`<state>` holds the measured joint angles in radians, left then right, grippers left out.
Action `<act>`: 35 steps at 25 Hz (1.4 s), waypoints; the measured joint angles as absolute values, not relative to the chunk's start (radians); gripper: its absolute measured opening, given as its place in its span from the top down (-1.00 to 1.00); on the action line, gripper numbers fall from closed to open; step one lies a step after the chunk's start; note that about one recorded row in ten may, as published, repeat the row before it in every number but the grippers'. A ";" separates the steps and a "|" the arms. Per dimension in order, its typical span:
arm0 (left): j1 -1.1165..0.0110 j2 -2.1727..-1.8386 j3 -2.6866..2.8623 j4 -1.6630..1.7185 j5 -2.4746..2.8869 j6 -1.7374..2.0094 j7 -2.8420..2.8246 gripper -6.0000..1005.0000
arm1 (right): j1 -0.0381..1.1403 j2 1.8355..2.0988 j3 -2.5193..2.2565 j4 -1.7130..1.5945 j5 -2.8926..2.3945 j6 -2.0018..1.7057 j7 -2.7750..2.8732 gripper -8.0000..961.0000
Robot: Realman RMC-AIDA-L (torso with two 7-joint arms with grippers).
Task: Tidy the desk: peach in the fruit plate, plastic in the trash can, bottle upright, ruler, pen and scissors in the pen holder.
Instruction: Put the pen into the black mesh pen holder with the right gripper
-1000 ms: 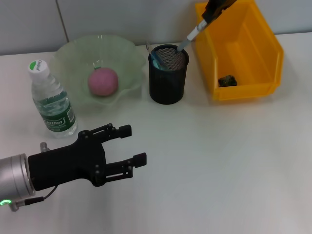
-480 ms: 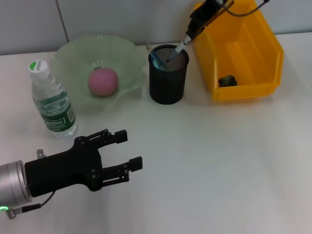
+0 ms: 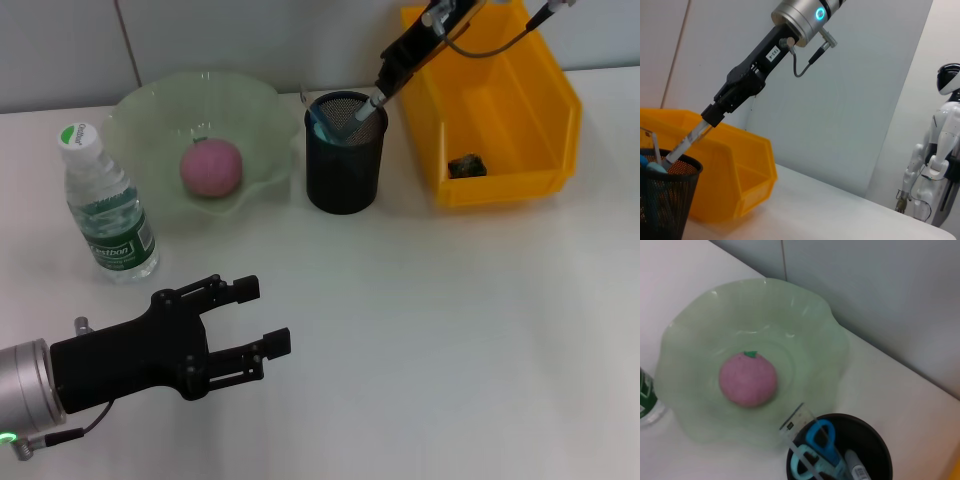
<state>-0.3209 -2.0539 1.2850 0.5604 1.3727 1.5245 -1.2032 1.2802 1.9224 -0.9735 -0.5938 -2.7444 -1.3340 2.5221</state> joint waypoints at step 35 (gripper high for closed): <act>-0.321 -2.048 1.285 0.546 1.373 1.540 -1.197 -0.60 | 1.101 2.021 -0.984 -0.892 -2.645 -1.271 2.492 -0.47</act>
<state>-0.3209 -2.0482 1.2845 0.5461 1.3729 1.5399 -1.1970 1.1010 2.0207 -0.9841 -0.8921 -2.6446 -1.2715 2.4920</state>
